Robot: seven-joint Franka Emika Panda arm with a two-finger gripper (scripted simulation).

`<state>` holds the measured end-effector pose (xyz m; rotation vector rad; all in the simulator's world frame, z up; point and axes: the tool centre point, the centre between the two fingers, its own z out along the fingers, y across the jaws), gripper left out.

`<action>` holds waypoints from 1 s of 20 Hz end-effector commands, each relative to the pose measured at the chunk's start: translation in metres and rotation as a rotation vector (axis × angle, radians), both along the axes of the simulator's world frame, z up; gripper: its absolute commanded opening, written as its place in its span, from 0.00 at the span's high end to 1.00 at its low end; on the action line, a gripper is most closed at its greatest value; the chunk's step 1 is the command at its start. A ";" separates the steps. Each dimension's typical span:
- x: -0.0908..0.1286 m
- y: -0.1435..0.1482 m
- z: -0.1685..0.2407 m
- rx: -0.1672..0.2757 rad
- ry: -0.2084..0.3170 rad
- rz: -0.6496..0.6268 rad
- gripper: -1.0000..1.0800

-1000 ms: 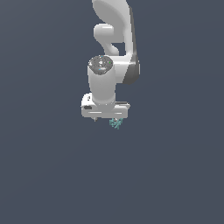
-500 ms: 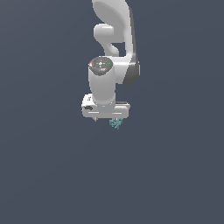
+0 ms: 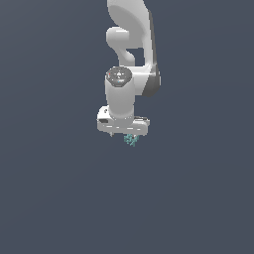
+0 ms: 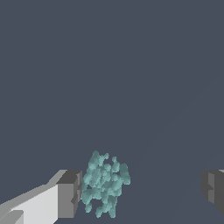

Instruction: Pick up the object and move it to a goal position.

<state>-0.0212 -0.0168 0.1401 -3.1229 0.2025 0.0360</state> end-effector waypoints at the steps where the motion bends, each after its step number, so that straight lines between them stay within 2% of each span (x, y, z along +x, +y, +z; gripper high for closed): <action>1: -0.005 0.005 -0.005 -0.002 -0.001 -0.037 0.04; 13: -0.038 0.031 -0.036 -0.013 -0.012 -0.284 0.04; 20: -0.052 0.039 -0.046 -0.016 -0.017 -0.378 0.04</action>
